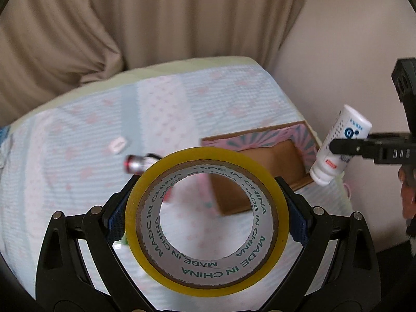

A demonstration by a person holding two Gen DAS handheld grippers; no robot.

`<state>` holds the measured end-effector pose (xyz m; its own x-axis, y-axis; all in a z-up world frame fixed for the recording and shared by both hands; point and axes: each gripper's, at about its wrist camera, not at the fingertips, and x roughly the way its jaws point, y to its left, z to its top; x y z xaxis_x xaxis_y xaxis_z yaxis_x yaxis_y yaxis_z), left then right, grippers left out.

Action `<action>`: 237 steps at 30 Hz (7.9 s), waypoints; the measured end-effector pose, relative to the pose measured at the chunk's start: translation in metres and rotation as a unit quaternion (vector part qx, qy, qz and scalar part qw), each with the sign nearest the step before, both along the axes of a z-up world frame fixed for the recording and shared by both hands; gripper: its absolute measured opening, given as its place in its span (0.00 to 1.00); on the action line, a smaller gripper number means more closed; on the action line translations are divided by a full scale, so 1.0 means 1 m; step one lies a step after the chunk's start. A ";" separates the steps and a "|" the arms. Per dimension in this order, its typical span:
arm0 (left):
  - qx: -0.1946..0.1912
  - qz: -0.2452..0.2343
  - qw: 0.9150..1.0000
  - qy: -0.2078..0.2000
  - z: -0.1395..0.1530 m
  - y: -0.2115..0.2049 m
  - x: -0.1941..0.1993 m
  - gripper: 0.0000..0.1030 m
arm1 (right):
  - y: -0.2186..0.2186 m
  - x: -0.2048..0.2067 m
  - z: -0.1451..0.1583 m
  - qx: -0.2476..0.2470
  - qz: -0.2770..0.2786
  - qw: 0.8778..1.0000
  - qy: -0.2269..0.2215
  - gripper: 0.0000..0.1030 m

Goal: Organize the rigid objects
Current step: 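Carry tape and bottle into the pink box and open both tools, then move both tools back toward the remaining jars and red box, then grasp the green-striped jar with the left tool while the right tool grasps the red box, then lower jar and red box into the pink box and open both tools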

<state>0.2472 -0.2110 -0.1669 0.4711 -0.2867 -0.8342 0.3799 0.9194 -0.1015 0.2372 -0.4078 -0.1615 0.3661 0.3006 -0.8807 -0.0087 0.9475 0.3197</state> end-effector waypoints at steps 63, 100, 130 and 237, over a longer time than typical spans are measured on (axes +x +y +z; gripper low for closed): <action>0.043 0.053 0.995 0.073 -0.057 -0.078 -0.006 1.00 | -0.097 0.011 -0.102 -0.003 -0.069 0.995 0.070 1.00; 0.085 0.015 0.995 0.043 -0.018 0.236 -0.026 1.00 | 0.214 0.013 -0.012 -0.113 0.071 0.990 -0.034 1.00; 0.130 -0.015 0.957 0.259 -0.289 0.170 0.050 0.92 | 0.298 0.166 -0.286 -0.178 0.353 0.906 0.151 0.76; 0.060 0.018 0.989 0.131 -0.178 -0.166 0.117 1.00 | -0.059 0.036 -0.188 -0.125 0.264 0.956 -0.017 1.00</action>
